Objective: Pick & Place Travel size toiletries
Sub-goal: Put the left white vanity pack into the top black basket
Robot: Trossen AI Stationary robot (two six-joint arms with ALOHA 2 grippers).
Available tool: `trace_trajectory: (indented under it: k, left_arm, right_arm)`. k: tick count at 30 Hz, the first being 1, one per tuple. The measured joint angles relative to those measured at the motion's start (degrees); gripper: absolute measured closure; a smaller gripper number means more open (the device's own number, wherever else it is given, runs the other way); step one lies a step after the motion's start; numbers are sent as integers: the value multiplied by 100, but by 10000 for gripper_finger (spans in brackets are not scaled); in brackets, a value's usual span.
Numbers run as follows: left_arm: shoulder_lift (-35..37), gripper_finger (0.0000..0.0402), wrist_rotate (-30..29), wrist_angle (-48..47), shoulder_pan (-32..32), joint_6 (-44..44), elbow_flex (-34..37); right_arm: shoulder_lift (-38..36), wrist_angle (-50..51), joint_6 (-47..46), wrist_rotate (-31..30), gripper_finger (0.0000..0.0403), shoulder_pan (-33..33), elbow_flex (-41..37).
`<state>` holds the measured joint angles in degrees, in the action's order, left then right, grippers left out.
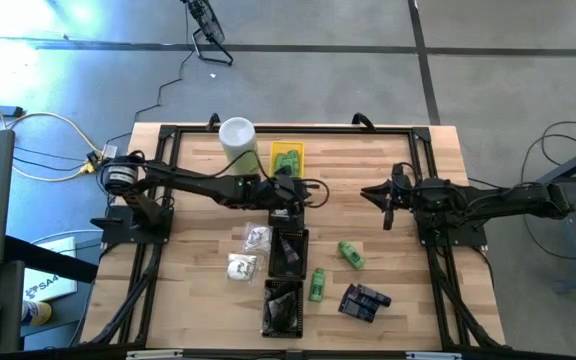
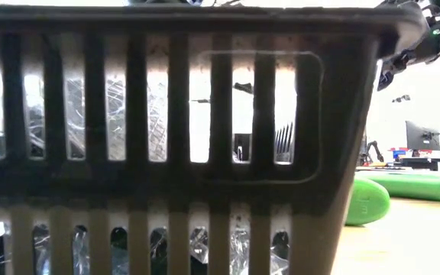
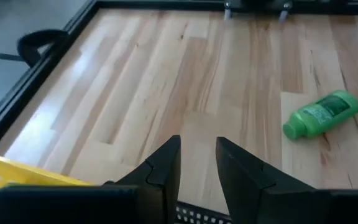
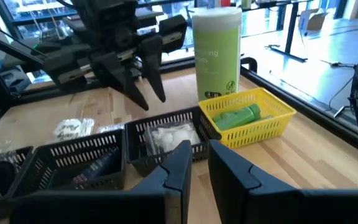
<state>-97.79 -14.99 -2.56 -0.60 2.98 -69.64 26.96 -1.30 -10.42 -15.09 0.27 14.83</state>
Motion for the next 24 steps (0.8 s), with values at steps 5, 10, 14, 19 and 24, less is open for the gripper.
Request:
trace_trajectory:
  k: [5,10,14,19,24]
  left_arm:
    - [478,304,-11,165,-4,-21,469]
    - [1067,304,3,768,6,-182,1188]
    - [1507,304,56,1453,141,-466,1826]
    - [2038,304,62,1812,346,-735,2335]
    - [2584,304,69,1742,478,-788,2669]
  right_arm:
    - [-2,-208,216,-5,357,-2,0]
    - [-2,-282,393,-4,357,-2,0]
    - [-2,-282,457,-10,357,-2,0]
    - [-2,-291,468,-196,357,0,0]
    - [-1,-316,468,-415,357,-1,0]
